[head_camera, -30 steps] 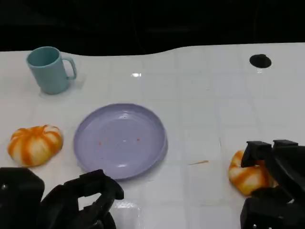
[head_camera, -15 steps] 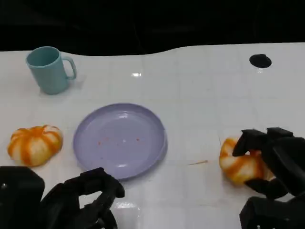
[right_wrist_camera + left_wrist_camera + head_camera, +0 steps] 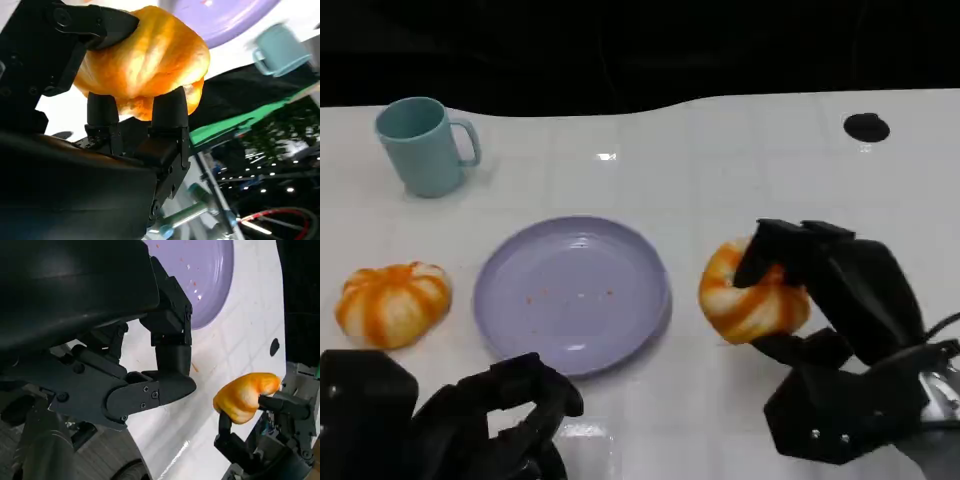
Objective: Grasp the bread from the table and place it into the plate.
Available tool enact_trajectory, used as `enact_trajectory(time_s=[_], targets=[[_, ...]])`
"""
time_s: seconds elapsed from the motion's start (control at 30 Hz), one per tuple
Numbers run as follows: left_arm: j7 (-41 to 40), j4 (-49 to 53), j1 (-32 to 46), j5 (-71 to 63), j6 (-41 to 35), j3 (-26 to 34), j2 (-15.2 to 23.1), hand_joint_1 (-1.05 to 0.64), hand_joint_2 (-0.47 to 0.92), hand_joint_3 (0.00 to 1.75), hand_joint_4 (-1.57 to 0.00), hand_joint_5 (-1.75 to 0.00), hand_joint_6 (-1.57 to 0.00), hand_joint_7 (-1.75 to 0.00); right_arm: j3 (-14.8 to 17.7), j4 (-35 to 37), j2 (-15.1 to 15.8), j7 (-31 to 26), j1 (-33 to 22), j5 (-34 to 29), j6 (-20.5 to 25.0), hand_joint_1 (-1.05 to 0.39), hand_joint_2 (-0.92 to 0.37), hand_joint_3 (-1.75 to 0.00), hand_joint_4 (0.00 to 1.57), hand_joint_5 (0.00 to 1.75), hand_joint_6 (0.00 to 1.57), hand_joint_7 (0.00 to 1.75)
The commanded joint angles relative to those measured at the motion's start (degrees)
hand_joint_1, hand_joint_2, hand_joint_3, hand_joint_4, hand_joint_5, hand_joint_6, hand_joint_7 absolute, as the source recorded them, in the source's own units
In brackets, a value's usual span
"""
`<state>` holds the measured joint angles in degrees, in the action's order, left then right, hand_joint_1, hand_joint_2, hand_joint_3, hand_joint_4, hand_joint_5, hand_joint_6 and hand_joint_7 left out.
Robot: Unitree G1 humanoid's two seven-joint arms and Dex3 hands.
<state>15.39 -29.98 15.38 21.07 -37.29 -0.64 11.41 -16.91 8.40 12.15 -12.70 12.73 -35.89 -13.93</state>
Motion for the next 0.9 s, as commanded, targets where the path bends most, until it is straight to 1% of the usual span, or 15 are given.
enact_trajectory(time_s=[0.03, 0.2, 0.4, 0.57, 0.73, 0.9], targets=[[-0.14, -0.01, 0.26, -0.07, 0.30, 0.20, 0.38, -0.42, 0.81, 0.71, -0.70, -1.75, -0.61, -1.48, -0.75, 2.30, -2.12, 0.68, 3.15, 1.01, -0.09, -0.05, -0.25, -1.44, 0.96, 1.75, 0.75, 1.75], [-0.94, -0.30, 0.28, -0.65, -0.11, -0.24, -0.19, -0.41, 0.81, 0.70, -0.70, -1.75, -0.61, -1.49, -2.26, 5.14, -6.10, 2.62, 6.94, 1.60, 1.76, -0.07, -0.26, -1.46, 0.95, 1.75, 0.73, 1.74], [-1.81, -0.20, -0.20, -0.97, -0.72, -0.73, -0.71, -0.42, 0.81, 0.69, -0.69, -1.75, -0.61, -1.49, -3.55, 9.80, -9.34, 3.41, 10.99, 2.77, 0.69, -0.08, -0.26, -1.46, 0.95, 1.75, 0.72, 1.75], [-1.23, -0.18, 0.02, -0.81, 0.37, -1.20, -0.50, -0.40, 0.81, 0.71, -0.69, -1.75, -0.61, -1.49, -5.03, 13.87, -11.64, 2.43, 13.78, 2.82, -0.51, -0.10, -0.24, -1.45, 0.96, 1.75, 0.72, 1.74], [-0.78, 0.00, 1.22, -1.62, 2.76, -2.12, -0.12, -0.41, 0.80, 0.74, -0.71, -1.75, -0.62, -1.50, -6.65, 19.60, -14.48, -0.18, 16.49, 2.05, -1.68, -0.08, -0.22, -1.44, 0.95, 1.75, 0.74, 1.74], [-1.34, -1.15, 2.05, -0.94, 2.19, -2.17, -0.35, -0.42, 0.81, 0.71, -0.70, -1.75, -0.64, -1.48, -7.33, 25.66, -16.58, -1.37, 19.59, 2.42, -2.65, -0.10, -0.29, -1.43, 0.94, 1.75, 0.72, 1.75]])
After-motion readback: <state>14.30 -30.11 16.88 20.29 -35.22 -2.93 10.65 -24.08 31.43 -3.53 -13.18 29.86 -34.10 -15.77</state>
